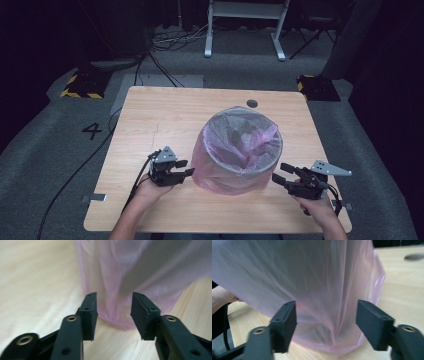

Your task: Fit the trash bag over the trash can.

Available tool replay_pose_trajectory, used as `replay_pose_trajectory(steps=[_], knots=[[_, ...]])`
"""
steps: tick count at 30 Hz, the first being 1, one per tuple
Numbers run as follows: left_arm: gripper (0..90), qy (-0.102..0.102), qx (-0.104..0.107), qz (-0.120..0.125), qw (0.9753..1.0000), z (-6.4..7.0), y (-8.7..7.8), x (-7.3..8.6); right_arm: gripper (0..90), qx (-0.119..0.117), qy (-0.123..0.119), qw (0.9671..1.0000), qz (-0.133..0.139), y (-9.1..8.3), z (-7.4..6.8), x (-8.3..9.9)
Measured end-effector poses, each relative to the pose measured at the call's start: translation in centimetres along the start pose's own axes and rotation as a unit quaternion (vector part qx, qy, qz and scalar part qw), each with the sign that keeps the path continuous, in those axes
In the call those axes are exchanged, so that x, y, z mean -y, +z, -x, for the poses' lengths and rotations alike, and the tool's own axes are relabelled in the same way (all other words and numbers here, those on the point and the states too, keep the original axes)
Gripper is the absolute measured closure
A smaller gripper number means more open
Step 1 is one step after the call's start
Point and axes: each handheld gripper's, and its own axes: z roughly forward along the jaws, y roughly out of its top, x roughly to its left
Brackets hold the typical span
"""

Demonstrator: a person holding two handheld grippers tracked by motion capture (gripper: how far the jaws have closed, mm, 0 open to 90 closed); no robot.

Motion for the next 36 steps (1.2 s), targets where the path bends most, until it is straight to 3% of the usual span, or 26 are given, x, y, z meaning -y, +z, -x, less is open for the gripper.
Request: replay_pose_trajectory(steps=[2,5,7,12,16,20,21,22,24,26,29,32,33,36], knots=[[52.4,-0.007,-0.008,0.029,0.9995,-0.7,-0.6,-0.6,32.0,0.013,-0.011,0.9998,0.012,-0.4,0.3,-0.6],[49.1,-0.011,-0.002,0.059,0.9982,-1.5,-1.1,-1.8,32.1,0.021,-0.007,0.9994,0.027,-0.7,0.9,-1.4],[44.5,-0.009,0.007,0.065,0.9978,-1.8,-1.1,-2.7,31.6,0.010,-0.003,0.9995,0.031,-0.7,1.3,-2.0],[26.7,0.024,0.034,0.086,0.9954,-2.4,-0.8,-4.9,26.7,-0.026,-0.014,0.9992,0.026,-0.4,1.2,-2.8],[26.5,0.040,0.051,0.081,0.9946,-2.4,0.2,-6.4,24.8,-0.043,-0.025,0.9987,0.014,-0.1,0.9,-3.1],[39.0,0.052,0.055,0.075,0.9943,-1.9,1.1,-7.3,29.1,-0.051,-0.030,0.9982,0.007,0.5,0.7,-3.3],[49.6,0.056,0.058,0.073,0.9941,-1.8,1.2,-7.4,31.6,-0.053,-0.032,0.9980,0.005,0.6,0.6,-3.3],[53.6,0.061,0.057,0.069,0.9941,-1.7,1.4,-7.4,35.6,-0.056,-0.036,0.9978,0.001,0.7,0.6,-3.4],[71.4,0.069,0.055,0.061,0.9942,-1.5,1.8,-7.5,49.0,-0.061,-0.046,0.9971,-0.002,0.9,0.4,-3.4],[88.0,0.066,0.035,0.053,0.9958,-1.5,2.2,-7.5,67.4,-0.062,-0.052,0.9967,-0.009,1.0,0.3,-3.4],[90.0,0.062,0.017,0.043,0.9970,-1.6,2.8,-7.3,89.3,-0.040,-0.052,0.9978,-0.007,1.0,0.5,-3.2],[90.0,0.057,0.008,0.036,0.9977,-1.6,3.4,-7.1,90.0,-0.036,-0.045,0.9983,-0.005,1.0,0.6,-2.9],[90.0,0.052,0.012,0.040,0.9978,-1.6,3.3,-7.0,85.4,-0.039,-0.046,0.9982,-0.006,0.9,0.5,-2.8],[88.1,0.042,0.013,0.056,0.9975,-1.7,2.8,-6.8,59.2,-0.027,-0.040,0.9988,-0.001,0.2,0.4,-3.0]])
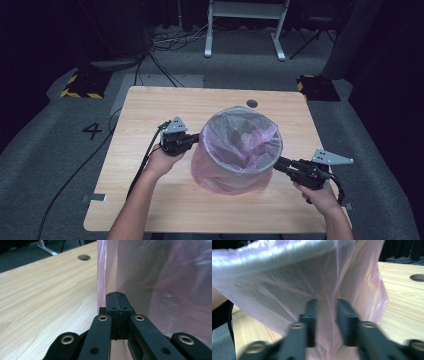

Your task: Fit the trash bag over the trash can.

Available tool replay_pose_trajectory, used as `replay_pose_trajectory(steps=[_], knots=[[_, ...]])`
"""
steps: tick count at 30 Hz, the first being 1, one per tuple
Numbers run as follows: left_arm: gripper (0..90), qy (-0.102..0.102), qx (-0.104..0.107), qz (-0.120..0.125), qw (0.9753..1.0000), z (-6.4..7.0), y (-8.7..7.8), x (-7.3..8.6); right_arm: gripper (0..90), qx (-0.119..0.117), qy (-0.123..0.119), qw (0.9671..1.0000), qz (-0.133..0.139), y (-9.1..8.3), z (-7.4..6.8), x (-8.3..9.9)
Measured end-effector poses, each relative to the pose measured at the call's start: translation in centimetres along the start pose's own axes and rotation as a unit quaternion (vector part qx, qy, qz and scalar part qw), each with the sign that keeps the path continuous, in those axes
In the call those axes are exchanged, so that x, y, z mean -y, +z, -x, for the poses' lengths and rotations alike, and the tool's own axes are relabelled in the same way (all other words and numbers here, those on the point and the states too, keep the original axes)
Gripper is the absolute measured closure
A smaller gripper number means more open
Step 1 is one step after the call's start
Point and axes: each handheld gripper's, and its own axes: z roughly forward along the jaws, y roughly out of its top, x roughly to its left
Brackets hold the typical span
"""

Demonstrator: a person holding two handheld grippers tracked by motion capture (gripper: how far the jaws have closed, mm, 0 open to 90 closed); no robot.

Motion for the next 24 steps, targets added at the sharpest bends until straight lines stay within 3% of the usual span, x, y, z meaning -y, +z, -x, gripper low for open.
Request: replay_pose_trajectory(steps=[1,2,6,9,11,14,18,24], knots=[[75.5,-0.008,0.003,0.000,1.0000,-0.1,-0.2,0.1,51.5,0.009,0.001,0.9999,0.008,-0.5,-0.1,-0.3],[69.3,-0.013,-0.002,0.001,0.9999,-0.2,-0.4,0.2,46.7,0.017,0.001,0.9997,0.018,-1.0,-0.3,-0.8],[37.0,-0.029,-0.008,-0.017,0.9994,-0.4,-1.0,0.9,35.2,0.026,-0.022,0.9985,0.043,-2.3,-1.2,-3.6],[20.5,-0.027,-0.024,-0.023,0.9991,0.0,-1.5,1.6,25.6,0.026,-0.045,0.9967,0.062,-1.9,-1.9,-6.0],[15.0,-0.022,-0.034,-0.026,0.9988,0.4,-1.9,2.3,22.6,0.023,-0.051,0.9967,0.060,-1.2,-2.4,-7.7],[14.6,-0.014,-0.051,-0.029,0.9982,0.9,-2.6,3.2,21.3,0.014,-0.086,0.9945,0.059,0.1,-3.2,-9.9],[14.7,-0.015,-0.058,-0.025,0.9979,1.4,-3.6,4.5,21.4,0.008,-0.109,0.9936,0.025,2.4,-4.0,-12.4],[14.0,-0.013,-0.056,-0.026,0.9980,2.3,-4.9,6.7,18.7,0.007,-0.113,0.9935,-0.005,6.3,-4.7,-14.5]])
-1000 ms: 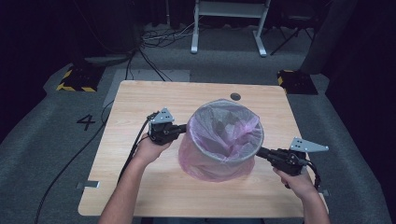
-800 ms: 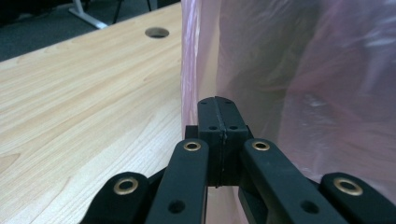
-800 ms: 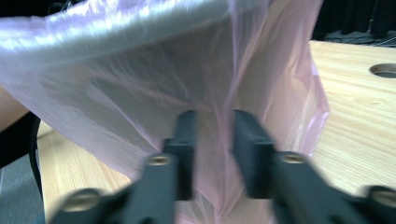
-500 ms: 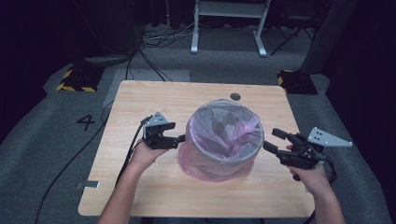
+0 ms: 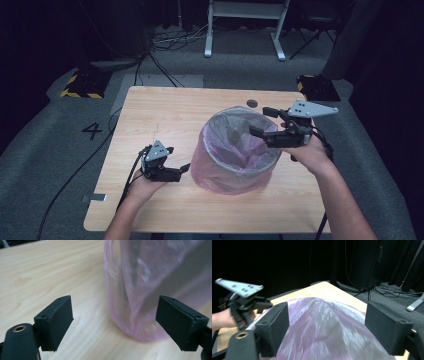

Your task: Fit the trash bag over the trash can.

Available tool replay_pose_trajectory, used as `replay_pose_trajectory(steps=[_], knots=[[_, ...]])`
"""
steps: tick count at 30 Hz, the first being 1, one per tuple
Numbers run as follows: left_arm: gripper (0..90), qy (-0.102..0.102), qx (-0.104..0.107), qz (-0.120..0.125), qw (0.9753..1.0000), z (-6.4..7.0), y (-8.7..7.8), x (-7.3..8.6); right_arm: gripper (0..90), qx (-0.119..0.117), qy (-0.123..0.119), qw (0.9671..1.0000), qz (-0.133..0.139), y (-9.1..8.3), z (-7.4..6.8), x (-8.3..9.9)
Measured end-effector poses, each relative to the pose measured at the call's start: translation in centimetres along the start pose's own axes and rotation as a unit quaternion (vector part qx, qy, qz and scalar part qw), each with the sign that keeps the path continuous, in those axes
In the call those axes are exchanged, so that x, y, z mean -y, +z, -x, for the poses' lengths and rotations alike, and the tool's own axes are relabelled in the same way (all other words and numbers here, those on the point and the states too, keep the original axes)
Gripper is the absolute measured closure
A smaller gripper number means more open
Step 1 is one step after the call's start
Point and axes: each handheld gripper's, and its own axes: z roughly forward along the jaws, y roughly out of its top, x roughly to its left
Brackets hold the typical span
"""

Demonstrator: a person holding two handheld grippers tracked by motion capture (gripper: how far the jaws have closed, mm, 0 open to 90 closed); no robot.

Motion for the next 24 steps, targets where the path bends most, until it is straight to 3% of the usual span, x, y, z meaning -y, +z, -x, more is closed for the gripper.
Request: replay_pose_trajectory(steps=[7,10,13,16,20,24], knots=[[11.7,-0.004,0.010,-0.012,0.9999,0.4,-0.9,1.8,19.9,-0.007,-0.001,0.9995,-0.030,3.8,-0.4,-0.8],[11.2,-0.006,0.008,-0.010,0.9999,0.3,-1.2,2.3,28.6,-0.010,0.009,0.9988,-0.047,5.1,-0.4,-0.8],[11.2,-0.017,0.005,-0.002,0.9998,-0.2,-1.6,2.6,45.6,-0.006,0.010,0.9974,-0.071,6.2,-0.6,-0.5],[11.1,-0.034,0.008,0.011,0.9993,-0.6,-1.9,2.5,65.7,0.007,0.009,0.9944,-0.105,7.6,-0.9,-0.2],[11.0,-0.033,0.008,0.017,0.9993,-0.6,-2.0,2.4,83.2,0.035,0.011,0.9885,-0.147,9.3,-0.8,0.2],[11.0,-0.030,0.010,0.007,0.9995,-0.7,-1.7,2.5,83.5,0.042,0.021,0.9811,-0.188,10.9,-0.4,1.0]])
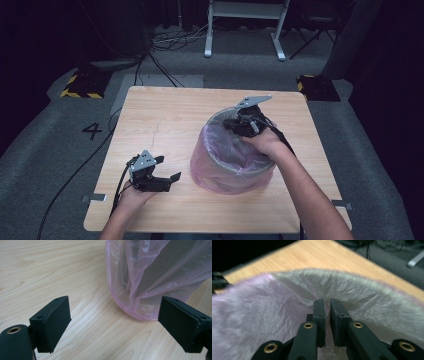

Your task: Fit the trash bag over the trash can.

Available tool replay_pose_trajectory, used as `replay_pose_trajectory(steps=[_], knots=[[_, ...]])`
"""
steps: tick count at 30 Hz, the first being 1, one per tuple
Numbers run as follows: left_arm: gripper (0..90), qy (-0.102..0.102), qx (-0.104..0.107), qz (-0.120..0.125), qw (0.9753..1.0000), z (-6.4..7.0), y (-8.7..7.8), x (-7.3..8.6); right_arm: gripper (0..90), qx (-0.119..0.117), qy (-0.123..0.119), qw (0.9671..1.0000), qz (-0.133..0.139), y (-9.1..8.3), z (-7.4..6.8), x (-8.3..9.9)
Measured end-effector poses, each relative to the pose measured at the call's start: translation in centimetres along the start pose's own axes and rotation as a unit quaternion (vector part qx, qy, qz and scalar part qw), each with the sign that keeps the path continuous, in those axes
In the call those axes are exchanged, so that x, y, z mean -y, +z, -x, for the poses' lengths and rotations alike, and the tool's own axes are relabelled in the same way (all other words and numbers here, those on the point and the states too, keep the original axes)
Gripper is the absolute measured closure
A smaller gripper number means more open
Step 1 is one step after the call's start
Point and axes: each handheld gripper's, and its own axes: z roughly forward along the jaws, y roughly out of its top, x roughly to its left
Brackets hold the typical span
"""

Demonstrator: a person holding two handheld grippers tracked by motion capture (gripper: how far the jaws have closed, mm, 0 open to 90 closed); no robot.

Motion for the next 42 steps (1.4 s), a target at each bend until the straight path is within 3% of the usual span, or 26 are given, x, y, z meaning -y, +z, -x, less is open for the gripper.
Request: replay_pose_trajectory(steps=[4,8,10,12,15,19,23,26,29,31,33,38,42], knots=[[10.7,-0.008,0.003,0.005,0.9999,-0.1,0.0,-0.1,81.6,0.001,0.010,0.9991,-0.041,1.7,0.1,0.3],[9.6,-0.009,0.006,0.011,0.9999,-0.2,-0.2,-0.1,78.7,-0.018,0.024,0.9969,-0.073,3.5,0.1,1.0],[9.6,-0.008,0.005,0.011,0.9999,-0.1,-0.3,-0.1,78.4,-0.019,0.015,0.9953,-0.094,4.1,0.1,1.3],[9.5,-0.008,0.007,0.012,0.9999,-0.1,-0.3,-0.2,77.9,-0.027,0.009,0.9911,-0.130,4.8,0.0,1.8],[9.3,-0.005,0.007,0.016,0.9998,-0.1,-0.4,-0.2,77.2,-0.028,0.000,0.9865,-0.161,5.3,-0.2,2.1],[8.7,-0.009,0.005,0.017,0.9998,-0.4,-0.4,-0.2,69.8,-0.029,0.008,0.9895,-0.142,4.6,-0.3,1.5],[8.6,-0.012,0.003,0.021,0.9997,-0.4,-0.4,-0.2,69.5,-0.045,0.005,0.9940,-0.100,2.4,-0.9,-0.1],[8.8,-0.008,-0.001,0.027,0.9996,-0.2,-0.6,-0.3,69.3,-0.053,0.010,0.9958,-0.074,0.8,-1.1,-1.1],[10.9,-0.019,-0.002,0.041,0.9990,-0.6,-1.0,-1.0,69.7,-0.062,0.015,0.9967,-0.049,-0.8,-1.4,-1.6],[13.7,-0.033,0.016,0.066,0.9972,-1.1,-1.4,-2.0,70.7,-0.080,0.025,0.9956,-0.041,-1.3,-1.6,-1.4],[14.4,-0.031,0.011,0.073,0.9968,-1.1,-1.6,-2.9,72.1,-0.093,0.026,0.9941,-0.050,-1.3,-2.0,-1.1],[14.5,-0.008,0.013,0.083,0.9965,-1.0,-1.5,-6.2,74.6,-0.120,0.030,0.9875,-0.098,0.8,-2.7,0.4],[14.9,-0.007,0.032,0.091,0.9953,-1.0,-0.4,-9.1,75.6,-0.139,0.003,0.9803,-0.141,2.5,-3.8,1.2]])
